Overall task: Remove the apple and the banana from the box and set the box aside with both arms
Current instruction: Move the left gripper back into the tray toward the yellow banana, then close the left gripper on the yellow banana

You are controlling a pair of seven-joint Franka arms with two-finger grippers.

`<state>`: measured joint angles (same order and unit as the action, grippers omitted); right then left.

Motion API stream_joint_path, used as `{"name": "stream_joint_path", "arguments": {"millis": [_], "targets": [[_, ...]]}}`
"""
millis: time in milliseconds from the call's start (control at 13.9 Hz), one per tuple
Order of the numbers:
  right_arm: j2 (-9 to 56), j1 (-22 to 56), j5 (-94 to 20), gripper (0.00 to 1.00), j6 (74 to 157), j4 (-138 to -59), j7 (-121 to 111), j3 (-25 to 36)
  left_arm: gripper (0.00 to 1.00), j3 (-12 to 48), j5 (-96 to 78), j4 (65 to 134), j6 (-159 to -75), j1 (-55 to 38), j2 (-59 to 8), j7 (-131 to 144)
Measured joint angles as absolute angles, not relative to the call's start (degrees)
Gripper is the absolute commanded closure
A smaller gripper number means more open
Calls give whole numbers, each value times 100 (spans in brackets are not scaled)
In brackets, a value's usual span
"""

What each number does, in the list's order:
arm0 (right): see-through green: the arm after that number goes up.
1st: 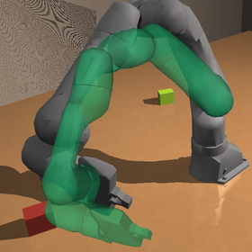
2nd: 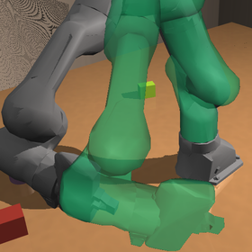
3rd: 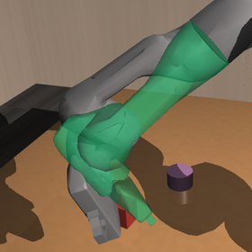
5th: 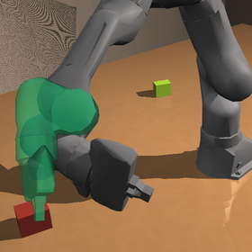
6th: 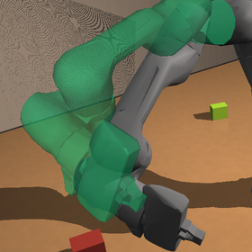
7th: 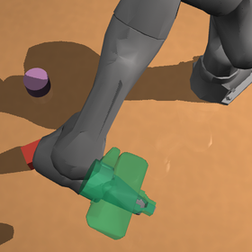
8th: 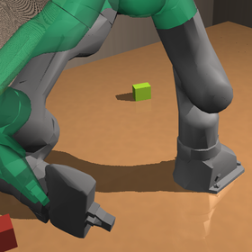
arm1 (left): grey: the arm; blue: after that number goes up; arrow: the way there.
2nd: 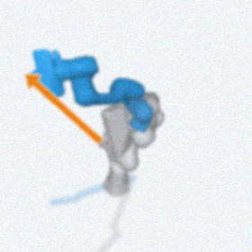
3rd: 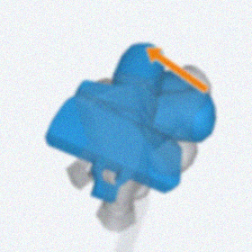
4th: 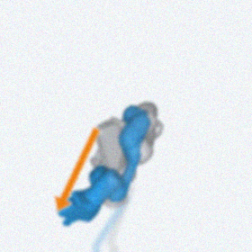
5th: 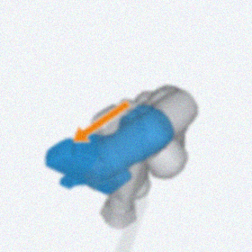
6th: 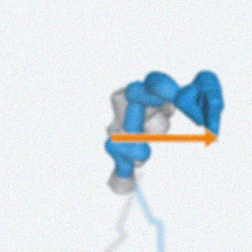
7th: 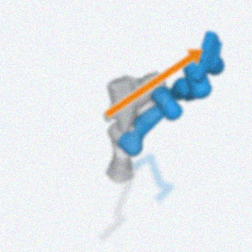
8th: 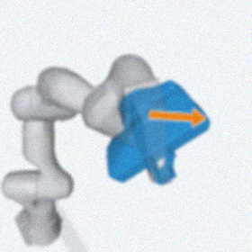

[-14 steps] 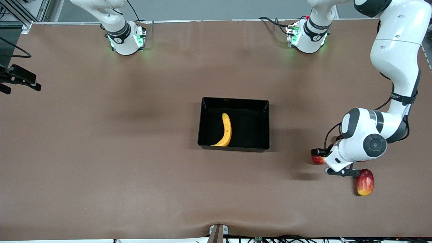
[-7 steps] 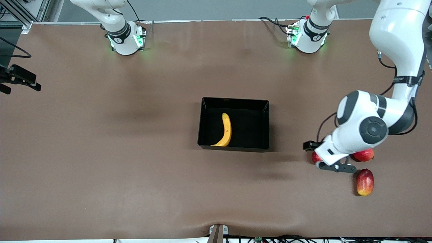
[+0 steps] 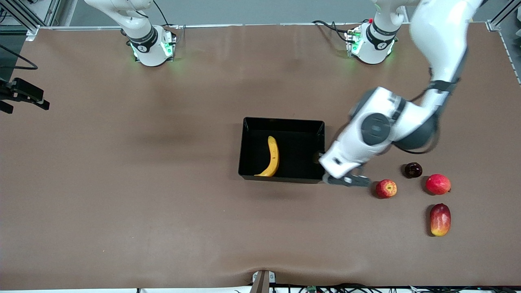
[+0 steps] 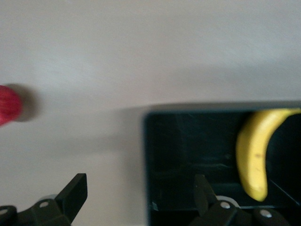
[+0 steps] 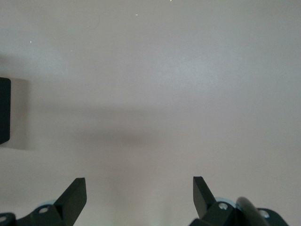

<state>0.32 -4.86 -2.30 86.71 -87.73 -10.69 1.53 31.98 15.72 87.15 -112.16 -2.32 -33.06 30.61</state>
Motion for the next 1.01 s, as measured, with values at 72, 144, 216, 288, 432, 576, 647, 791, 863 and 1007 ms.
{"name": "stream_joint_path", "arguments": {"millis": [72,144,216,288,432,576,647,791,863,1007], "targets": [[33,-490,-230,0,8671,-8773,-1069,159,0,3192,1635,8717,-11274,-465,-3370,3285],[34,-494,-230,0,8671,-8773,-1069,166,0,3190,1700,8719,-11388,-651,-3447,3520],[34,-497,-230,0,8671,-8774,-1069,172,0,3186,1744,8722,-11538,-795,-3539,3684],[35,-498,-230,0,8671,-8773,-1069,174,0,3183,1802,8724,-11694,-911,-3635,3801],[35,-498,-230,0,8671,-8774,-1069,174,0,3180,1925,8728,-12086,-1081,-3871,3960],[36,-498,-230,0,8671,-8774,-1069,175,0,3176,1945,8733,-12651,-1207,-4145,3980],[42,-498,-230,0,8670,-8775,-1069,176,0,3175,1950,8734,-12921,-1269,-4286,3997],[70,-499,-230,0,8670,-8778,-1069,176,0,3162,1964,8732,-13189,-1389,-4505,4026],[86,-499,-230,0,8670,-8779,-1069,177,0,3094,1969,8731,-13233,-1489,-4574,4030],[135,-499,-230,0,8668,-8782,-1069,177,0,2780,1971,8728,-13256,-1824,-4651,4037]]}}
